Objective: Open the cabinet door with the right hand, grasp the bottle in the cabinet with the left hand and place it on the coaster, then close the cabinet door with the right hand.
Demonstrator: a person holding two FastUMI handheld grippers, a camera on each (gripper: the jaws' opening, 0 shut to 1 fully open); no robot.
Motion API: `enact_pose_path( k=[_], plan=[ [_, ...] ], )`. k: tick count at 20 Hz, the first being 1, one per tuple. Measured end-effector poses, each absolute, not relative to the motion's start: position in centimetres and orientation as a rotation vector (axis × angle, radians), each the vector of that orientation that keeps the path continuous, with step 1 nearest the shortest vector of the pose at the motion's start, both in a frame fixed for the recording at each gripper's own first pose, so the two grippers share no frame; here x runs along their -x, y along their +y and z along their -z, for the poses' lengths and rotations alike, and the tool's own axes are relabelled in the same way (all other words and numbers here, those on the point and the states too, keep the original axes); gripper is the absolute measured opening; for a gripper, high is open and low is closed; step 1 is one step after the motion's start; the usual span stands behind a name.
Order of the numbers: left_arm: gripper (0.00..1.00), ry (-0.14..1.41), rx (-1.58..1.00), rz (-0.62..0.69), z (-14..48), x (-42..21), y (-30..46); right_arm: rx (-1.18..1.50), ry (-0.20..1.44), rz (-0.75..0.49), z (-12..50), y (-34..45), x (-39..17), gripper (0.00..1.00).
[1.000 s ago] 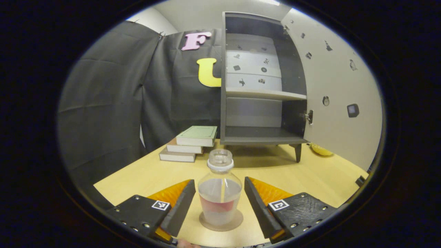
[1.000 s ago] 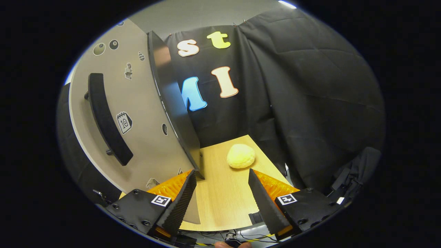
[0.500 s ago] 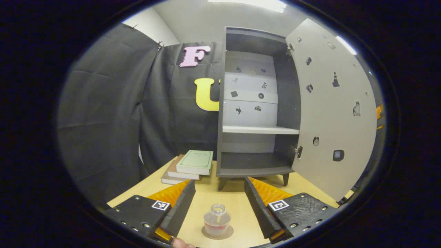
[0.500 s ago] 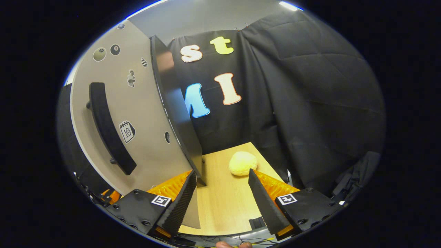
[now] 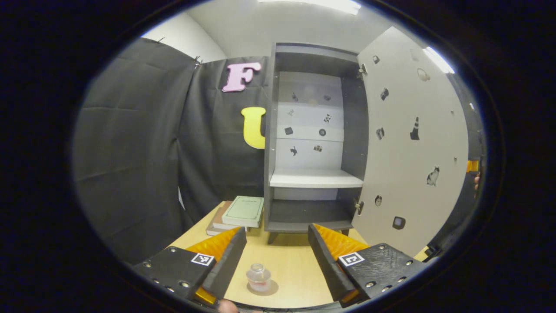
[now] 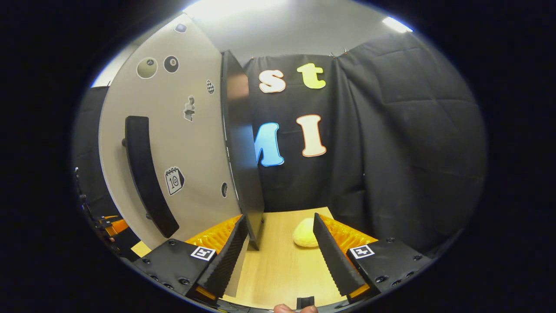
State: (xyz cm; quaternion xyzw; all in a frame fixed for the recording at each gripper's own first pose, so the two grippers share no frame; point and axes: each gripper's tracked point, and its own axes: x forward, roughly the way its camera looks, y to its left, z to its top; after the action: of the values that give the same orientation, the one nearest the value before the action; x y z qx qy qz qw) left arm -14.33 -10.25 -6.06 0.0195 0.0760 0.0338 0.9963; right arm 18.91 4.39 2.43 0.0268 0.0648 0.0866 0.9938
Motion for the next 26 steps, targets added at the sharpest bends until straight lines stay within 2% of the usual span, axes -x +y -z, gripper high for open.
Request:
enact_pose_path(
  k=[1,2,3,5,7,8,9,11,15,18,19,20,21,23,24,26],
  plan=[
    [0.88,0.151,-0.02,-0.081,5.5,14.9,-10.6,-0.054,0.122,-0.194,-2.7,4.7,-18.9,0.89],
    [0.86,0.151,0.008,-0.093,5.1,15.3,-11.2,-0.056,0.118,-0.218,-3.1,5.0,-19.0,0.89],
    [0.88,0.154,0.037,-0.102,4.7,15.7,-11.6,-0.061,0.116,-0.241,-3.4,5.1,-19.1,0.96],
    [0.86,0.151,0.065,-0.141,3.8,16.9,-11.5,-0.065,0.121,-0.282,-4.1,5.5,-18.9,0.96],
    [0.9,0.145,0.062,-0.173,2.6,17.7,-11.2,-0.061,0.107,-0.304,-5.3,5.7,-18.6,0.96],
    [0.85,0.146,0.054,-0.174,2.2,17.9,-11.3,-0.059,0.098,-0.314,-5.9,5.9,-18.3,0.96],
    [0.88,0.15,0.045,-0.171,1.8,18.1,-11.4,-0.053,0.09,-0.324,-6.4,6.3,-18.1,0.96],
    [0.86,0.152,0.045,-0.161,1.2,18.0,-11.1,-0.029,0.07,-0.332,-7.5,6.9,-17.8,0.96],
    [0.88,0.128,0.086,-0.113,-0.5,16.2,-9.8,0.012,0.025,-0.288,-9.1,7.8,-17.6,0.96],
    [0.86,0.116,0.08,-0.073,-1.1,14.8,-8.3,-0.008,0.04,-0.265,-9.0,9.4,-16.9,0.96],
    [0.86,0.116,0.074,-0.061,-1.2,14.5,-7.8,-0.017,0.038,-0.254,-9.2,9.8,-16.7,0.89],
    [0.86,0.116,0.072,-0.047,-1.1,14.2,-7.2,-0.015,0.035,-0.224,-9.3,9.9,-16.4,0.96],
    [0.86,0.118,0.077,-0.034,-0.9,14.0,-6.8,-0.008,0.036,-0.201,-9.3,9.8,-16.3,0.88],
    [0.86,0.137,0.087,-0.009,0.0,13.8,-5.8,0.015,0.039,-0.168,-9.4,10.2,-16.0,0.88],
    [0.86,0.143,0.086,-0.002,0.2,13.7,-5.2,0.034,0.028,-0.158,-9.9,10.4,-15.7,0.94],
    [0.88,0.154,0.077,0.007,0.8,13.5,-4.1,0.045,0.029,-0.147,-9.8,11.0,-15.4,0.94]
  ],
)
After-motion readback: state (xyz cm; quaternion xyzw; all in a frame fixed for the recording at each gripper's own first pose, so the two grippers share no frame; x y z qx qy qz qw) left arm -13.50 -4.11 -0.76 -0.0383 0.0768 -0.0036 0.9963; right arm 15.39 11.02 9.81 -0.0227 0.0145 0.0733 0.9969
